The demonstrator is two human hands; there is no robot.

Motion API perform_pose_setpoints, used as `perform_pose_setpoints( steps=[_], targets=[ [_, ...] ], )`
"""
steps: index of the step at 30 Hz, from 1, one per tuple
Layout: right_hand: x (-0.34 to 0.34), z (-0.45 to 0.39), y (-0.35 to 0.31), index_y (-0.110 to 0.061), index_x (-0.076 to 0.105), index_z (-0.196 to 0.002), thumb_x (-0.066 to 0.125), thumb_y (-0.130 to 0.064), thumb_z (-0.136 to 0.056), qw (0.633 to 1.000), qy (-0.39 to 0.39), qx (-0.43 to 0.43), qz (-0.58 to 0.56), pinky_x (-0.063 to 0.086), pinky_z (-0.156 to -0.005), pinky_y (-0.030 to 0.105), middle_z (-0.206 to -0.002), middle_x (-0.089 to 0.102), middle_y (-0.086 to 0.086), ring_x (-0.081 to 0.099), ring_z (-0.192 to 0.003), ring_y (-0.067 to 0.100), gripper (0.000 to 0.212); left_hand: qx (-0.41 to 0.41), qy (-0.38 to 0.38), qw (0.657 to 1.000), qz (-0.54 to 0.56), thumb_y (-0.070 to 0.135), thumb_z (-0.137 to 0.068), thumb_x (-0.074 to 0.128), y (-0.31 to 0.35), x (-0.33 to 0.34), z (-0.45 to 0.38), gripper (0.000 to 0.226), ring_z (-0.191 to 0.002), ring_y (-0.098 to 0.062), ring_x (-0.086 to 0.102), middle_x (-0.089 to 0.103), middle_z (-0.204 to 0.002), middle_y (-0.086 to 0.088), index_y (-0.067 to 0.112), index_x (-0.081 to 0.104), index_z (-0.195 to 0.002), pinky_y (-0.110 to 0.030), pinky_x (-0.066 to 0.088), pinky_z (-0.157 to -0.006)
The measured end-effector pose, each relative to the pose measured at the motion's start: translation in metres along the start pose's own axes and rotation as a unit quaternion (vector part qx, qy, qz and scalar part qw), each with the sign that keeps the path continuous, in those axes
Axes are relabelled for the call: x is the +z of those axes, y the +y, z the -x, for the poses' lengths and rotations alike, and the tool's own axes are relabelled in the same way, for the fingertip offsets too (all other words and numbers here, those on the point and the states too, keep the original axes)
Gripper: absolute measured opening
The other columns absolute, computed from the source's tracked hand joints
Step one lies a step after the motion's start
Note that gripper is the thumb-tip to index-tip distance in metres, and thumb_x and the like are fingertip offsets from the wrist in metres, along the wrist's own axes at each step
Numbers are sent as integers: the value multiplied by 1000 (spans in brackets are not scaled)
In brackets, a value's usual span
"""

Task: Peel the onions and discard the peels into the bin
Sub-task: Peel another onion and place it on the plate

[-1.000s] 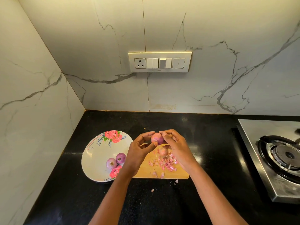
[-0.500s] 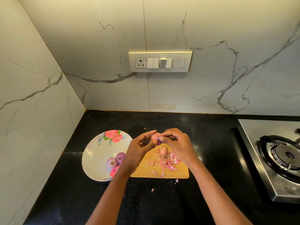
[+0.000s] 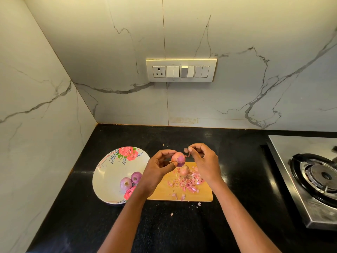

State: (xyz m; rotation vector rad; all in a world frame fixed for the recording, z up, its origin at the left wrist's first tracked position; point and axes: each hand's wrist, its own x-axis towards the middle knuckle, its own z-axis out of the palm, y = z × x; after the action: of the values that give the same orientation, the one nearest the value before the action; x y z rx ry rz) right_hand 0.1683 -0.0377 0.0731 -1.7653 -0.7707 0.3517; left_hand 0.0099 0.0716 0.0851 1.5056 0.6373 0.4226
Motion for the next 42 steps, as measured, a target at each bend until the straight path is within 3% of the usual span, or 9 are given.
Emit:
perform_pose_setpoints(
  steps=[6,12,17,28,32,39,42],
  targets=[
    [-3,4,-2,-30,72,-107,61,-33,-100,997,-71,5,-24,56,-82,19,-102,74,-18,68,-98,-1,13,-17,22,999,39,34,-84,72,-4,-2,-3,45,-119,-14,64,69,-125,5,27,64,-128,-33,51,-102],
    [1,10,-9,-32,73,-118,70,-31,-95,991,-105,-82,27,56,-86,18,-114,72,-19,67,-106,-1,23,-33,32,996,82,35,-78,76,-4,-1,-3,54,-111,-25,70,67,-126,-6,19,60,-127,-42,59,-95],
    [1,7,-10,-24,77,-116,72,-28,-92,983,-90,-147,64,57,-85,16,-111,74,-10,67,-104,0,25,-22,20,997,66,32,-83,71,-1,-2,-1,47,-107,-20,72,68,-125,-6,16,61,-127,-38,60,-93],
    [-1,10,-7,-17,78,-108,72,-23,-93,974,-60,-192,109,56,-80,15,-101,76,-6,69,-93,3,17,-12,14,999,31,36,-87,68,-5,-1,-2,41,-111,-20,70,70,-123,-3,18,67,-124,-35,59,-92],
    [1,11,-5,-16,76,-108,72,-20,-93,973,-58,-187,125,52,-81,8,-102,75,-4,67,-92,2,16,-15,12,999,36,36,-85,68,-6,1,1,39,-109,-20,70,72,-119,-4,20,68,-121,-34,59,-91],
    [0,12,-11,-26,73,-115,66,-21,-98,991,-78,-95,50,53,-81,9,-103,69,-21,66,-101,-7,19,-10,18,999,40,38,-85,69,-4,-2,-2,42,-114,-17,68,71,-122,1,24,67,-125,-32,58,-93],
    [0,12,-14,-27,73,-115,65,-25,-99,990,-91,-95,49,55,-82,13,-106,71,-18,66,-102,-2,18,-9,23,999,35,45,-81,70,-5,-2,-3,48,-116,-17,66,70,-124,2,27,66,-126,-34,57,-96]
  ],
)
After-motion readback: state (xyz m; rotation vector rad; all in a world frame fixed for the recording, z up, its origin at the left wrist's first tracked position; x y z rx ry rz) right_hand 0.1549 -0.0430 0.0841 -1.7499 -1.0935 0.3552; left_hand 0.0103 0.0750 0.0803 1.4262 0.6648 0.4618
